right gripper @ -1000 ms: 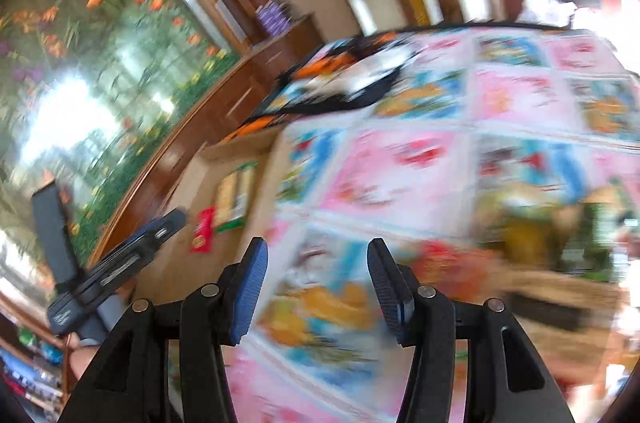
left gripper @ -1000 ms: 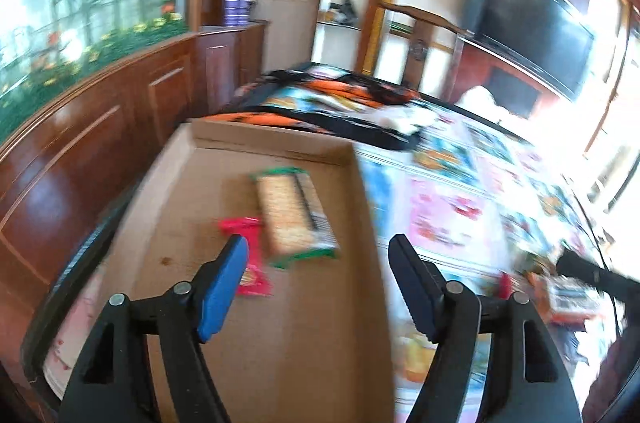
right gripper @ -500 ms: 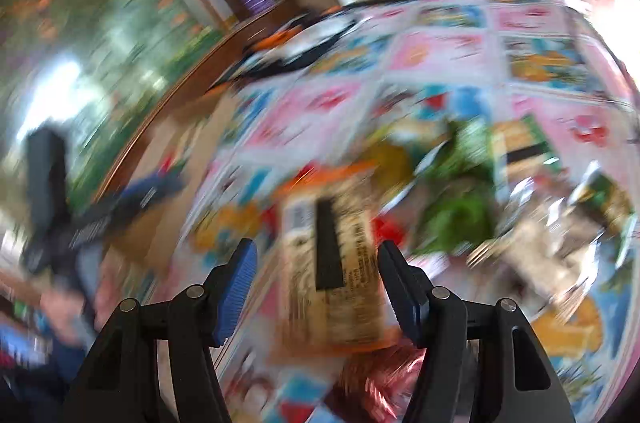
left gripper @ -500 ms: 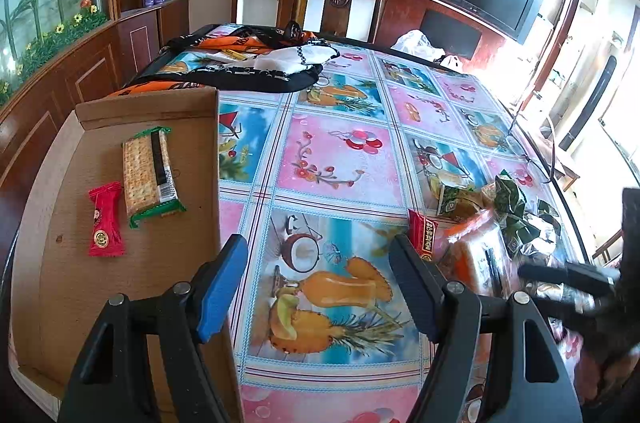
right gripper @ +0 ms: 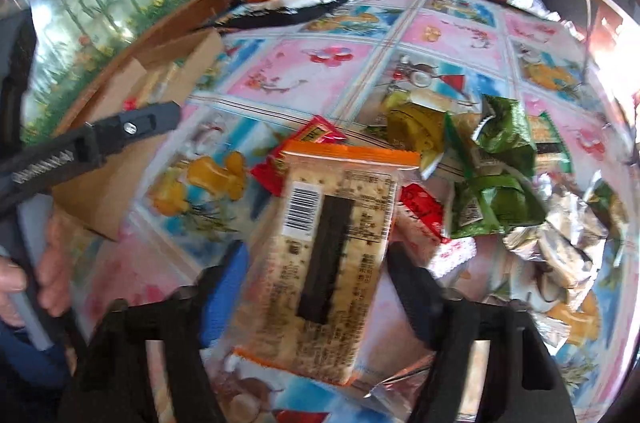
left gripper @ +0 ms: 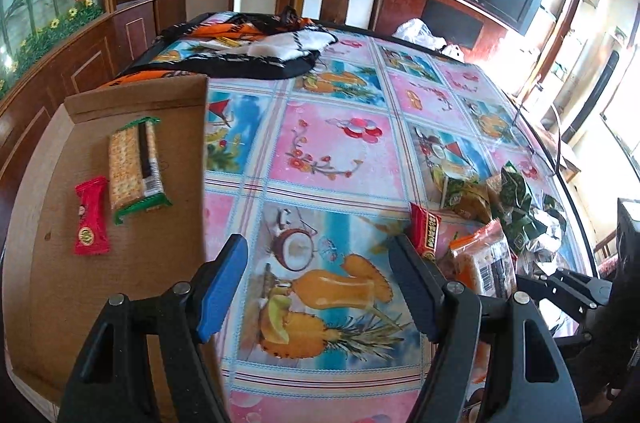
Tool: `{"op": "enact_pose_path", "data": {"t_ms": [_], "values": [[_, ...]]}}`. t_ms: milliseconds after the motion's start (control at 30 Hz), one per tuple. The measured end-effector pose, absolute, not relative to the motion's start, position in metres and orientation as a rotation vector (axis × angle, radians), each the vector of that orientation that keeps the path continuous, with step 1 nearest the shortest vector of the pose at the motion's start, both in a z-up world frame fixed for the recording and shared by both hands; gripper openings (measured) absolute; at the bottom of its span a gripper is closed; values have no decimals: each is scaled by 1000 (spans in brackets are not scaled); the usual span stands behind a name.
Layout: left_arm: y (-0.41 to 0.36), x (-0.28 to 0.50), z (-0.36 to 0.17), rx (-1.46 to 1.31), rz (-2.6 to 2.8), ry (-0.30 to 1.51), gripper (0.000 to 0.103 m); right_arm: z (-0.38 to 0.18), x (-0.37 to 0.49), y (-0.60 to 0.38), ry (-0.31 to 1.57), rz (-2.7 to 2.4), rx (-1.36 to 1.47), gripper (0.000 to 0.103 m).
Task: Organize snacks
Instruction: 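Grasp the orange-topped cracker pack with the right gripper while the left grasps a red candy bar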
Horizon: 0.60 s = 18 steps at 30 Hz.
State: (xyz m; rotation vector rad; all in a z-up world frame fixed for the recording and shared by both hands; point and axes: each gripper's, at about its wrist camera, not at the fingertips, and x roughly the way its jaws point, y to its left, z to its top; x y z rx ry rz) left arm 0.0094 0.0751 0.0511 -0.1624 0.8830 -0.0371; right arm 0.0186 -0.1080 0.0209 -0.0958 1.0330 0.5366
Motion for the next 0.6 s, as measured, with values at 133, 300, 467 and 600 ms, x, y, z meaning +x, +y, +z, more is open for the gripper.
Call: {"op": "enact_pose_path", "data": {"t_ms": [133, 300, 467, 600], "values": [[58, 17, 46, -128, -86, 904, 72, 23, 20, -120, 1005, 515, -75, 59], [30, 38, 32, -81, -172, 943, 61, 36, 31, -162, 905, 541, 113, 59], [8, 54, 18, -36, -226, 983, 45, 37, 41, -183, 893, 523, 226, 59], [-3, 58, 14, 0, -243, 994, 41, 40, 41, -184, 888, 521, 244, 59]]}}
